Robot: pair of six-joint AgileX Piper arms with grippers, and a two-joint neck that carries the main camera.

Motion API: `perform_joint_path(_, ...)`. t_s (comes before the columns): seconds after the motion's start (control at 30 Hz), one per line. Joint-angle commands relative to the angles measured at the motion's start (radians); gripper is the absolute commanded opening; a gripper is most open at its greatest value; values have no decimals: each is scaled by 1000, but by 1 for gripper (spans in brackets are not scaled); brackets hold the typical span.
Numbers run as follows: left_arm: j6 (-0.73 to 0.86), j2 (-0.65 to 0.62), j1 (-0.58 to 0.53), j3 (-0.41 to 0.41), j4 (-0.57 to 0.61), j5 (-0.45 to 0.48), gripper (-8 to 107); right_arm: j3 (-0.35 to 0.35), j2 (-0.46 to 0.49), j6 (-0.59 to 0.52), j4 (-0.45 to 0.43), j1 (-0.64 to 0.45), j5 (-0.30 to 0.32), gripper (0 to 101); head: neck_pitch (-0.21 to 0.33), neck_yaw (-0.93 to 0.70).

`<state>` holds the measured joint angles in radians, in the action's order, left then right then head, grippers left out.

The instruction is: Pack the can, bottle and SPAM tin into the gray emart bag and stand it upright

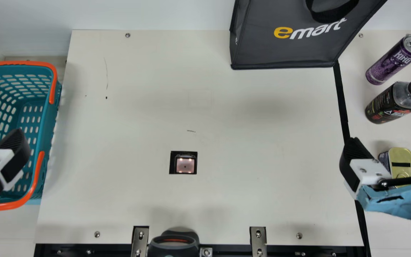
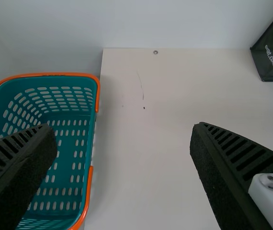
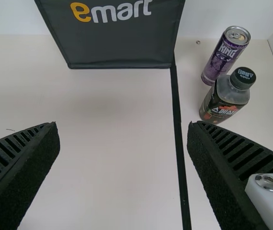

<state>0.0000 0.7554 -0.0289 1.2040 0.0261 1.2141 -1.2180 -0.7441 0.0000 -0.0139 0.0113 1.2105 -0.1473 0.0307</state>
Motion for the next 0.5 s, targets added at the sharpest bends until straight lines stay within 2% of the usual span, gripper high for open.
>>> perform_joint_path(0.0,0,0,0,0,0,0,90,0,0,0,0,0,0,95,32,20)
perform_joint_path(0.03,0,0,0,0,0,0,90,0,0,0,0,0,0,95,73,61)
perform_joint_path(0.37,0,0,0,0,0,0,90,0,0,0,0,0,0,95,307,294)
perform_joint_path(0.47,0,0,0,0,0,0,90,0,0,0,0,0,0,95,322,318)
